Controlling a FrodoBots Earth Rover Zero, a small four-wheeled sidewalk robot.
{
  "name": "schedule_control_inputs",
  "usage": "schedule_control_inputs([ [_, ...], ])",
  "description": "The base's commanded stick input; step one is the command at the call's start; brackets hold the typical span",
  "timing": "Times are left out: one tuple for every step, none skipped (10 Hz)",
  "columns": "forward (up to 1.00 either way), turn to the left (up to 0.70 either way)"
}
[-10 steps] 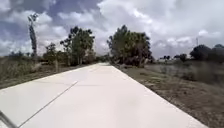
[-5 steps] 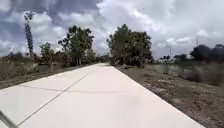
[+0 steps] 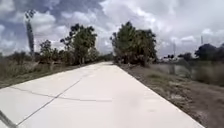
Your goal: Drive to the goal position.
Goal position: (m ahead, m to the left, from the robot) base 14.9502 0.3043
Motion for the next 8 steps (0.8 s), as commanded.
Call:
schedule_control_inputs([
  [0.85,0.0],
  [0.85,0.0],
  [0.85,0.0],
  [0.85,0.0],
  [0.85,0.0],
  [0.85,0.0],
  [0.85,0.0],
  [0.85,0.0],
])
